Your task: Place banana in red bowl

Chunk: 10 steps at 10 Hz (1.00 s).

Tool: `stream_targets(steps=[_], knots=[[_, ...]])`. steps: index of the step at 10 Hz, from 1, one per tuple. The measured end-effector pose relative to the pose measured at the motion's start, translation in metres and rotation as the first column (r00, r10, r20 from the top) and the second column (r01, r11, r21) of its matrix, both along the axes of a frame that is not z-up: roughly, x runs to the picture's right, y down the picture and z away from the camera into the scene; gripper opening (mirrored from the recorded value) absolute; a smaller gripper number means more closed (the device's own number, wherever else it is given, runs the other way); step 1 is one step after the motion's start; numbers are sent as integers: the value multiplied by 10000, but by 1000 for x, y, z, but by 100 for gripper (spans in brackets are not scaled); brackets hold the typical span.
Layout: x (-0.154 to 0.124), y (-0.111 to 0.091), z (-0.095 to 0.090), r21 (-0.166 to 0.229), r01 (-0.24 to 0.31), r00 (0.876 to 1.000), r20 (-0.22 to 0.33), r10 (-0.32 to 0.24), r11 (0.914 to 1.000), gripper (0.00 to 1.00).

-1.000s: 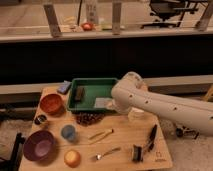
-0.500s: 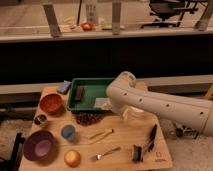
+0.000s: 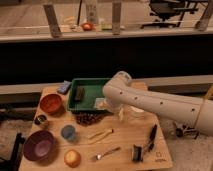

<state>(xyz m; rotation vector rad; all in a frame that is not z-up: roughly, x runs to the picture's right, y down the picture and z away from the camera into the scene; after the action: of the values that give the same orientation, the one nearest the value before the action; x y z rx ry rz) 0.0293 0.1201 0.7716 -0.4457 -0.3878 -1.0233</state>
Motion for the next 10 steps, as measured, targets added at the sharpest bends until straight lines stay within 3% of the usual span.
stream_targets(steps=[5,10], knots=[[-21,8,13,-414,75,9989,459,-56,9991,80],[-25,10,17,-621,9,9975,710,35,9981,80]])
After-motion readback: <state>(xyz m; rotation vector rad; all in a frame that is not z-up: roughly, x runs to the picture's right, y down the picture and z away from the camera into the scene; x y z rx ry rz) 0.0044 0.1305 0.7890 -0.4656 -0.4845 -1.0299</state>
